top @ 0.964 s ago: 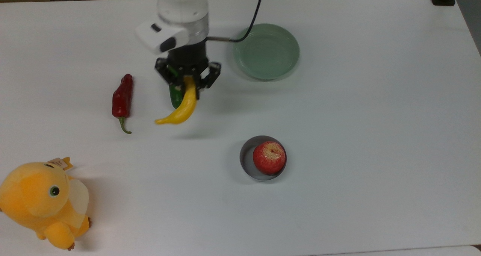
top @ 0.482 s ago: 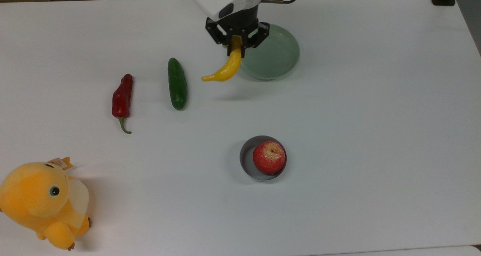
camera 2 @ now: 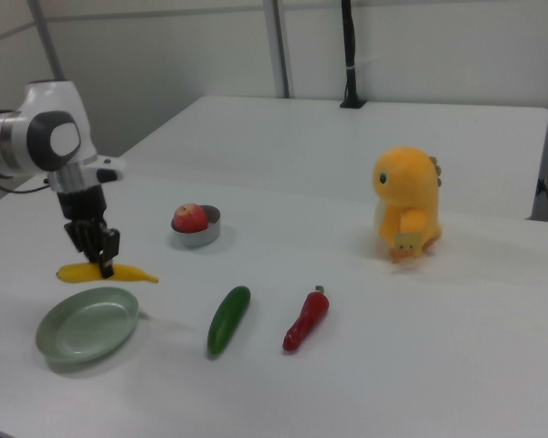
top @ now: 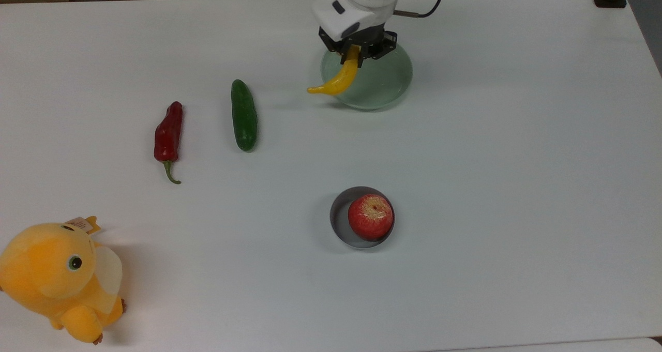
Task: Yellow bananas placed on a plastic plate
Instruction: 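Carry the banana over the pale green plate and lower it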
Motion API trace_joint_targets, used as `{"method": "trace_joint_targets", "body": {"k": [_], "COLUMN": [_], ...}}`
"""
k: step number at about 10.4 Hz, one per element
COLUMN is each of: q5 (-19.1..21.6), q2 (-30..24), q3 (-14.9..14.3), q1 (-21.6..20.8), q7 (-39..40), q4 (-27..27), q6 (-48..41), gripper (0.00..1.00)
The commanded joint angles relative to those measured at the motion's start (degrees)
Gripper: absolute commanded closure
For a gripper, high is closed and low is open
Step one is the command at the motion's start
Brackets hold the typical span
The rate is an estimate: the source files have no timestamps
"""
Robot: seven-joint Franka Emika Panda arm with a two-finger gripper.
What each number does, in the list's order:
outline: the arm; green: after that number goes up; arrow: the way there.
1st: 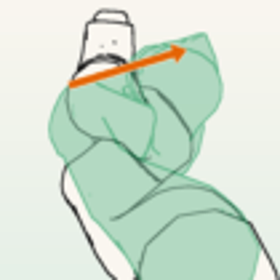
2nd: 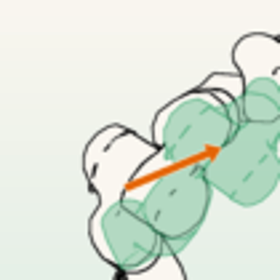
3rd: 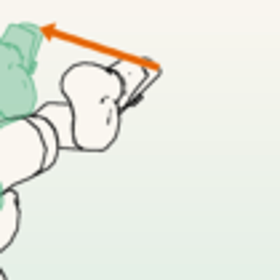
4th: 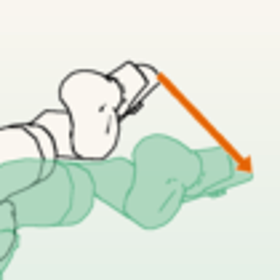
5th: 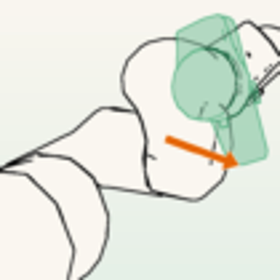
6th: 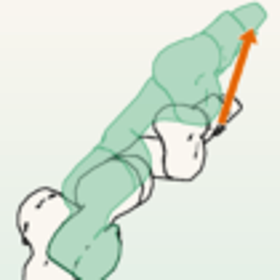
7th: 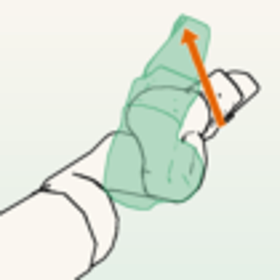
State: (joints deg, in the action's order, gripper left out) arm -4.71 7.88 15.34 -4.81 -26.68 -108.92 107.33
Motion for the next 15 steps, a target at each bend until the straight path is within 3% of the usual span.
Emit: {"method": "trace_joint_targets", "body": {"k": [1,4,5,6,7,8,9,10,13,15], "q5": [0.05,0.05,0.05,0.05,0.05,0.05,0.05,0.05,0.05,0.22], "q2": [-0.60,1.25,1.61,1.96,1.88,1.96,1.96,1.96,1.18,-0.40], "q3": [2.15,3.37,3.38,3.38,3.38,3.38,3.38,3.38,3.38,2.07], "q1": [-2.13,-2.75,-2.66,-2.66,-2.58,-2.40,-2.31,-2.14,-1.00,0.76], "q7": [-4.16,-7.16,-7.16,-7.16,-7.25,-7.34,-7.34,-7.34,-7.25,-7.25], "q4": [-5.07,-6.48,-6.48,-6.31,-6.22,-6.13,-6.13,-5.87,-4.73,-1.23], "q6": [1.30,5.35,5.44,5.44,5.44,5.44,5.44,5.44,4.74,4.03], "gripper": [0.84,0.83,0.79,0.65,0.40,0.28,0.08,0.00,0.00,0.00]}}
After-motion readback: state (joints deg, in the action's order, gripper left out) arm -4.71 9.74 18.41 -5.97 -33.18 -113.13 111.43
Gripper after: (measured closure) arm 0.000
